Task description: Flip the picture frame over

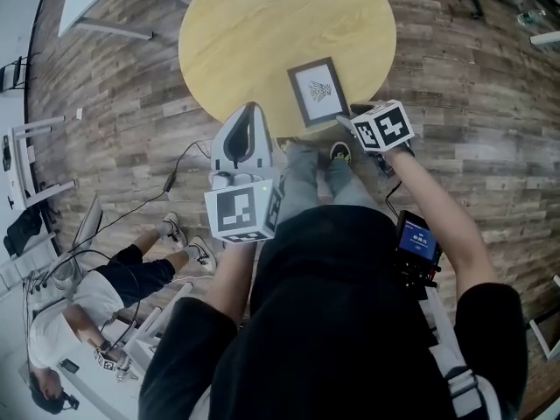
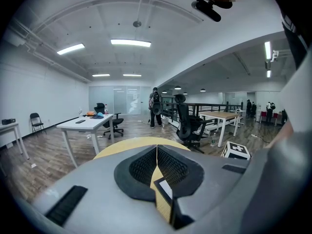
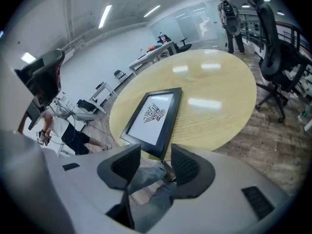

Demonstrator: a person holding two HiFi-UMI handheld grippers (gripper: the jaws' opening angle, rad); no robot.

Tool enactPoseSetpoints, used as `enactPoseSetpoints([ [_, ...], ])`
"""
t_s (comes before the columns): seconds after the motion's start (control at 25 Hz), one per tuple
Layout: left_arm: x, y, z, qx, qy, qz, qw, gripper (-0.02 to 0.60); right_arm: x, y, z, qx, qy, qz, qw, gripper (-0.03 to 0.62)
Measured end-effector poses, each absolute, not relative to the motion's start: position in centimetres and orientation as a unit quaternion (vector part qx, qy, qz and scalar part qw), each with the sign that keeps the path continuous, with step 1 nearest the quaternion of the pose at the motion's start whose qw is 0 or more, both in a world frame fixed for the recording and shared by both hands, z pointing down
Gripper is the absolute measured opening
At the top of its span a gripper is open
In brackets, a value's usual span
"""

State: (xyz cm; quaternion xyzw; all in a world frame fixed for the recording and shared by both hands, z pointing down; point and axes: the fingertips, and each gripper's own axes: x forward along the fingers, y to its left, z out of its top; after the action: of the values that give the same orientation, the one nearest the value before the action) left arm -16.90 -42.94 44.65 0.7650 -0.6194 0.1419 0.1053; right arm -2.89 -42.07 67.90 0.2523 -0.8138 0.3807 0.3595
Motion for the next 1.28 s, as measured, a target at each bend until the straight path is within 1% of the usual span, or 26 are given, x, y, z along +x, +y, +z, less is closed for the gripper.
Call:
enactPoseSetpoints([
  [0.04, -16.8, -43.0, 44.5, 0.765, -0.620, 0.140, 0.103, 0.023, -3.1, -42.0, 67.9, 0.242, -0.816, 0.369, 0.373, 0.198],
  [0.08, -16.7, -43.0, 44.3, 0.765, -0.621, 0.138, 0.101, 0.023, -3.2, -41.9, 67.9, 0.234, -0.818, 0.357, 0.385, 0.208],
  [0.16, -16.5, -43.1, 43.8, 0.765, -0.622, 0.133, 0.097, 0.023, -3.4, -42.1, 67.4, 0.225, -0.822, 0.336, 0.400, 0.212],
  [0.24, -16.3, -43.1, 43.3, 0.766, -0.623, 0.130, 0.092, 0.023, -3.5, -42.4, 66.7, 0.222, -0.829, 0.322, 0.400, 0.213],
  [0.44, -16.5, -43.7, 41.6, 0.768, -0.625, 0.118, 0.080, 0.023, -3.4, -44.9, 62.2, 0.246, -0.853, 0.255, 0.382, 0.213],
  [0.6, -16.0, -44.0, 40.0, 0.770, -0.625, 0.107, 0.069, 0.023, -3.2, -47.2, 55.3, 0.287, -0.888, 0.158, 0.324, 0.209],
  [0.64, -15.8, -44.0, 39.6, 0.771, -0.624, 0.104, 0.066, 0.023, -3.2, -47.6, 53.1, 0.297, -0.897, 0.129, 0.302, 0.188],
  [0.72, -15.2, -44.1, 38.8, 0.774, -0.622, 0.096, 0.063, 0.023, -3.0, -48.2, 48.3, 0.320, -0.912, 0.070, 0.249, 0.081],
  [0.76, -14.9, -44.2, 38.3, 0.776, -0.621, 0.091, 0.062, 0.023, -2.8, -48.3, 45.9, 0.330, -0.917, 0.044, 0.220, 0.048],
  [0.84, -14.3, -44.3, 37.2, 0.781, -0.617, 0.080, 0.057, 0.023, -2.6, -48.4, 41.4, 0.341, -0.926, 0.009, 0.163, 0.030],
  [0.92, -13.9, -44.2, 35.9, 0.785, -0.613, 0.070, 0.051, 0.023, -2.6, -48.0, 37.6, 0.335, -0.936, 0.001, 0.112, 0.019],
  [1.0, -13.5, -44.1, 34.9, 0.788, -0.610, 0.064, 0.047, 0.023, -2.5, -47.4, 35.0, 0.324, -0.943, 0.006, 0.080, 0.018],
  [1.28, -11.6, -43.6, 33.7, 0.801, -0.595, 0.053, 0.038, 0.023, -0.5, -46.1, 33.0, 0.327, -0.943, -0.010, 0.063, 0.018],
])
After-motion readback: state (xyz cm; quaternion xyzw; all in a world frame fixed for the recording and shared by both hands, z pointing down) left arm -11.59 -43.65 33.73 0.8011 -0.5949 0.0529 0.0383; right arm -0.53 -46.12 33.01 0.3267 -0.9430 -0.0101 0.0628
